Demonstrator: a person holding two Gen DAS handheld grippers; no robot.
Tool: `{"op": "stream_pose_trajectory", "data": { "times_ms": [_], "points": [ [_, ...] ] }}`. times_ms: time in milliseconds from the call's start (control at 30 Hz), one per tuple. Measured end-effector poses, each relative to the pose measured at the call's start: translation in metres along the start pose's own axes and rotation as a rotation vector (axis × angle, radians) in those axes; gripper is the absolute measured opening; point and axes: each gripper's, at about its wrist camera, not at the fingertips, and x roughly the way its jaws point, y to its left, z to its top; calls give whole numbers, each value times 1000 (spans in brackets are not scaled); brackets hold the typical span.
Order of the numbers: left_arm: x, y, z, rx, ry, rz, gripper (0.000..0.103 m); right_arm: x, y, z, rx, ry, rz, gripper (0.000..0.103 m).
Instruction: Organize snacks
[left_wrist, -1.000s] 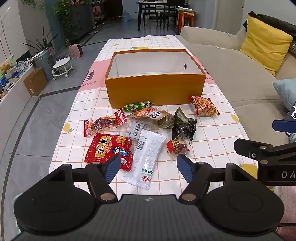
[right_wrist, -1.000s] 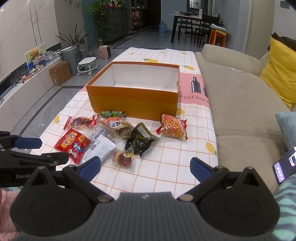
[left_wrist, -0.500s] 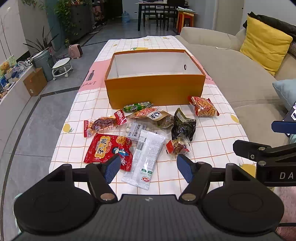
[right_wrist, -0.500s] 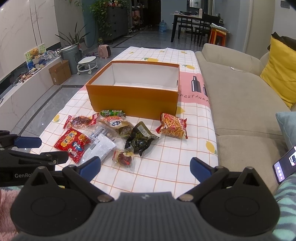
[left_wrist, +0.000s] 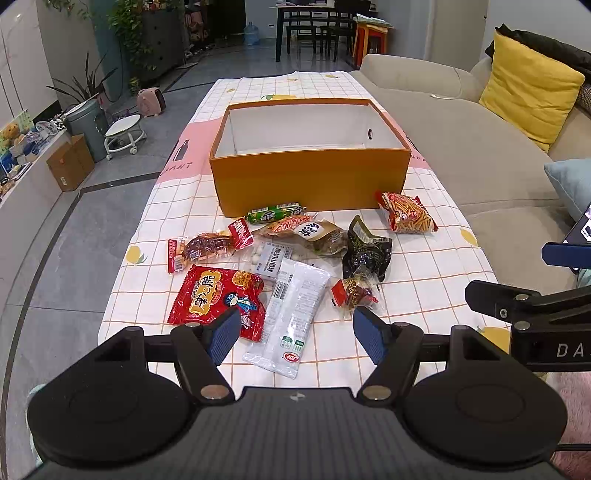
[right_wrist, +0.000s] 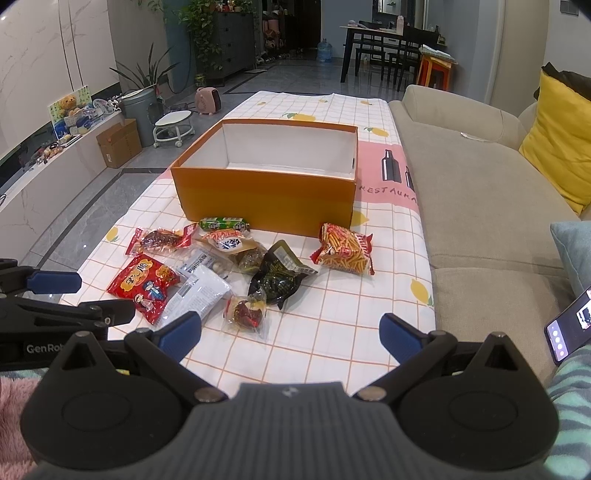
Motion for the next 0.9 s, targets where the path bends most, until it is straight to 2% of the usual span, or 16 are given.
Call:
{"op": "stream_pose_trajectory", "data": {
  "times_ms": [900],
  "points": [
    [0,0,0,-12,-5,-8,81,0,0,-2,-9,-8,1,99]
  ]
}}
